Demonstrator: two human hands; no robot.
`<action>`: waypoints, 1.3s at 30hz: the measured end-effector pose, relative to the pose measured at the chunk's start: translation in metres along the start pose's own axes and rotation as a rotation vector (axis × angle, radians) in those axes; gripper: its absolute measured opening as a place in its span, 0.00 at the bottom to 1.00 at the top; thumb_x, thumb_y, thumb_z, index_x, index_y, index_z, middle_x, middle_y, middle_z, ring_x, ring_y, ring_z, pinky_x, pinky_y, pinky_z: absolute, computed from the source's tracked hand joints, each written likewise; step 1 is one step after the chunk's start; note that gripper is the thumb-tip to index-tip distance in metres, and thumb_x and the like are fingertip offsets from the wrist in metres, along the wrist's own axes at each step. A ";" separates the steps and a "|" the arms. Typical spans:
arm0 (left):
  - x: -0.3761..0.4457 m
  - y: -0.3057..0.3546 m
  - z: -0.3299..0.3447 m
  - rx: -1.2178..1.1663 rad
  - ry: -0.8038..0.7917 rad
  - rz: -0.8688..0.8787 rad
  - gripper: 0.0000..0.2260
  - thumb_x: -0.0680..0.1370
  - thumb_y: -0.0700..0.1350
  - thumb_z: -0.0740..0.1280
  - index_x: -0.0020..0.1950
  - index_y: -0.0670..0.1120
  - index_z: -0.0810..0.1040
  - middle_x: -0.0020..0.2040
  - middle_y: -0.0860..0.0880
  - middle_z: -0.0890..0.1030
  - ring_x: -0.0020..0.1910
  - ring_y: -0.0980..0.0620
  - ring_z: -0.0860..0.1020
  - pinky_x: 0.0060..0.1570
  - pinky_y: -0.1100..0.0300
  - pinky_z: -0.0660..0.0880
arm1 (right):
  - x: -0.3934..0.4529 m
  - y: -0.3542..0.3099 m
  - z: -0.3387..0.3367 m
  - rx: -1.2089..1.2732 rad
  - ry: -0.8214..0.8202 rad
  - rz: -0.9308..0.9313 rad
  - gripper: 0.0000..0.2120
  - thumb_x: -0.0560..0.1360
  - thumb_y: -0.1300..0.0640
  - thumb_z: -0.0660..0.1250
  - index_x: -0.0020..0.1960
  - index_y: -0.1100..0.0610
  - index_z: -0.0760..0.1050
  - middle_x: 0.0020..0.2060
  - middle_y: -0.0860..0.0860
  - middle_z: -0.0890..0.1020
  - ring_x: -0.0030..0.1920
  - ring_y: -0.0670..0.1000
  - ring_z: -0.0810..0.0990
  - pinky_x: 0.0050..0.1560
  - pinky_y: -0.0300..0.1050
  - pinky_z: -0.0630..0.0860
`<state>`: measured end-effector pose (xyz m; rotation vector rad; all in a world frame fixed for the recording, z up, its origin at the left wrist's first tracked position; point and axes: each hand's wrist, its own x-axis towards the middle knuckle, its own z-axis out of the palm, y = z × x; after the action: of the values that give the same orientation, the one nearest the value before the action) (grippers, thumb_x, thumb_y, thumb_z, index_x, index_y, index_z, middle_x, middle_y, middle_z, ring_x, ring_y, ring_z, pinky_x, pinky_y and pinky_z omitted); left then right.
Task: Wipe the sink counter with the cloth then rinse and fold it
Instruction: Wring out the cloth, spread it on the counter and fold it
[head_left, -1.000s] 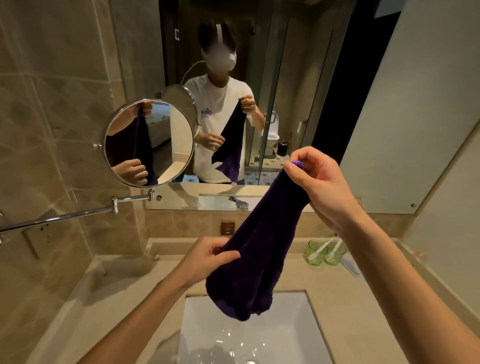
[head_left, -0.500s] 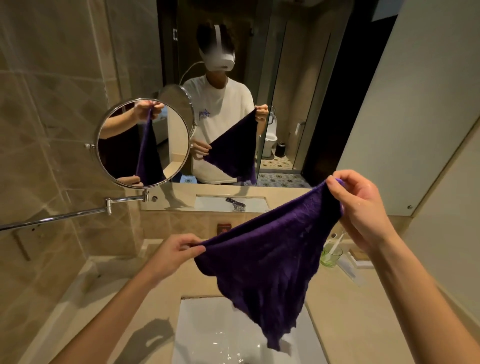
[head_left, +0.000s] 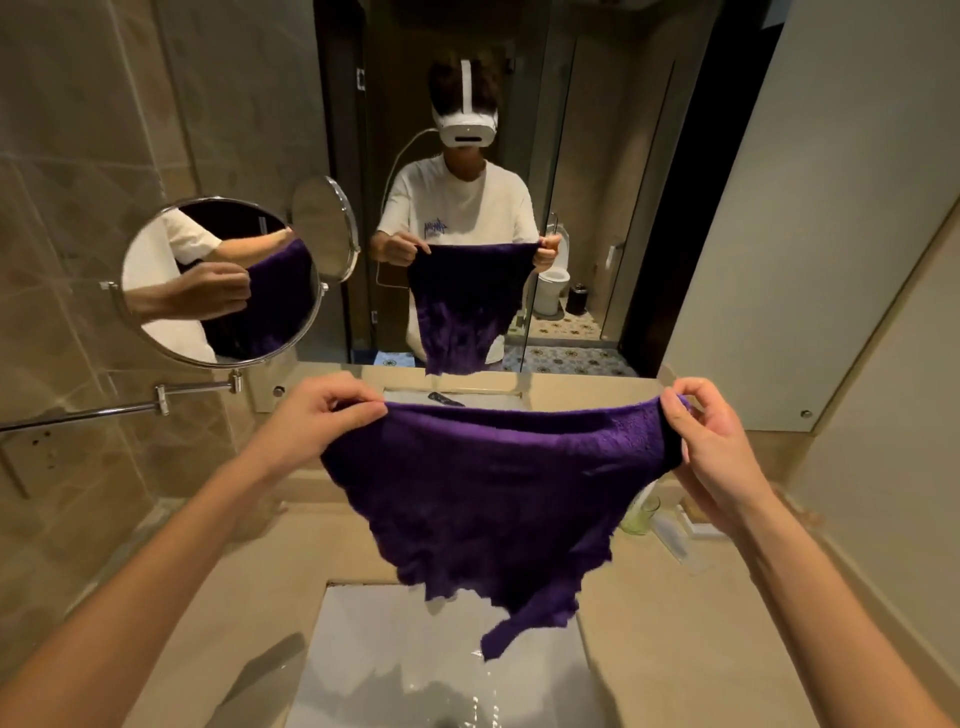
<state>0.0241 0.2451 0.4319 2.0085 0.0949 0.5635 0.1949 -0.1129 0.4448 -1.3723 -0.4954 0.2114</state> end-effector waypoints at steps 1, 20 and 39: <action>0.002 0.011 0.002 0.029 -0.011 0.005 0.04 0.77 0.40 0.71 0.46 0.44 0.86 0.43 0.52 0.83 0.43 0.56 0.80 0.44 0.61 0.75 | 0.002 0.001 -0.010 0.000 -0.007 0.003 0.13 0.71 0.44 0.69 0.47 0.53 0.74 0.41 0.52 0.79 0.37 0.46 0.80 0.33 0.39 0.78; 0.001 0.053 0.087 0.699 0.057 -0.077 0.09 0.76 0.52 0.73 0.37 0.58 0.79 0.36 0.51 0.82 0.40 0.48 0.79 0.42 0.50 0.74 | -0.003 0.016 -0.146 -0.198 0.045 0.016 0.24 0.66 0.39 0.78 0.47 0.58 0.79 0.34 0.52 0.77 0.33 0.50 0.70 0.30 0.39 0.65; 0.039 0.020 0.217 -0.169 -0.148 -0.350 0.06 0.69 0.35 0.75 0.45 0.36 0.84 0.41 0.38 0.86 0.40 0.44 0.86 0.39 0.63 0.81 | -0.035 0.033 -0.280 -0.136 0.113 0.185 0.04 0.75 0.57 0.66 0.44 0.58 0.73 0.36 0.61 0.77 0.30 0.53 0.74 0.32 0.40 0.76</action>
<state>0.1480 0.0690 0.3788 1.8081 0.2920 0.1920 0.2961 -0.3690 0.3732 -1.5549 -0.2924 0.2530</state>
